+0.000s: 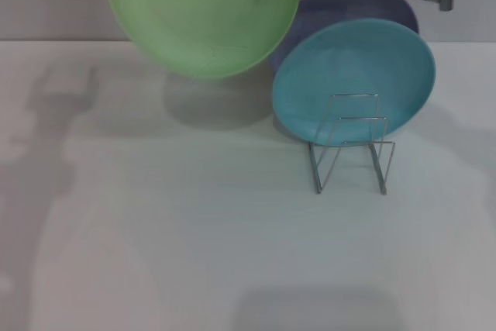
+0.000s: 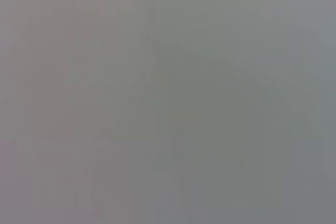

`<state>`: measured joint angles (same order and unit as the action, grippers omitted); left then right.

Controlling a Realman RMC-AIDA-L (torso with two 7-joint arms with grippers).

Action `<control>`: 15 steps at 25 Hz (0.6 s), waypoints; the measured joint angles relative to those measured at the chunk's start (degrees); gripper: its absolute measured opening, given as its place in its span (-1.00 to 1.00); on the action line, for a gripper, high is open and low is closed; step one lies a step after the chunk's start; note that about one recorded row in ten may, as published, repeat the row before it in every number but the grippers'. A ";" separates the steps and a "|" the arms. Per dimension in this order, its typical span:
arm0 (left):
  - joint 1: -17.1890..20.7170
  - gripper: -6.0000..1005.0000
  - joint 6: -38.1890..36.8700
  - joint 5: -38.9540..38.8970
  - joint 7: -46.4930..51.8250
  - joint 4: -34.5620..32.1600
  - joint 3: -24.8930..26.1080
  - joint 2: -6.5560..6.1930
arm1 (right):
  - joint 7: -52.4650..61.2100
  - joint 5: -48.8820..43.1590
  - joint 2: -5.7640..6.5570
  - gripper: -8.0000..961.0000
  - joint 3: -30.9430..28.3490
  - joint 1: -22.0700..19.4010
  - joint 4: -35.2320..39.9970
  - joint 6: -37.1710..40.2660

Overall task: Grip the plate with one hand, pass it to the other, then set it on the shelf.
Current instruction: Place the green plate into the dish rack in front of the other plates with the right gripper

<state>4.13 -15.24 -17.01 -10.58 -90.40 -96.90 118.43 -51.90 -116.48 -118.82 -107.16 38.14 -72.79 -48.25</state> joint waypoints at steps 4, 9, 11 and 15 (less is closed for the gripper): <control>-0.34 0.52 -12.36 -0.84 5.08 10.68 -0.03 -0.17 | -5.47 6.98 -0.07 -0.94 -0.59 -4.79 -4.78 0.75; -3.56 0.52 -27.40 -0.20 8.81 26.53 -1.54 -0.27 | -21.79 26.83 -0.09 -0.94 -0.51 -13.81 -8.68 -0.05; -4.56 0.52 -31.17 -0.27 9.38 30.36 -2.19 -0.25 | -31.05 36.36 -0.12 -0.95 -0.20 -18.04 -8.76 -2.32; -7.09 0.52 -38.16 -0.54 13.17 38.97 -2.73 -0.10 | -42.79 47.02 -0.16 -0.95 -0.43 -23.61 -6.30 -7.92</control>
<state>-2.95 -53.40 -17.55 2.58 -51.43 -99.63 118.33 -94.70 -69.46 -118.99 -107.59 14.52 -79.09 -56.17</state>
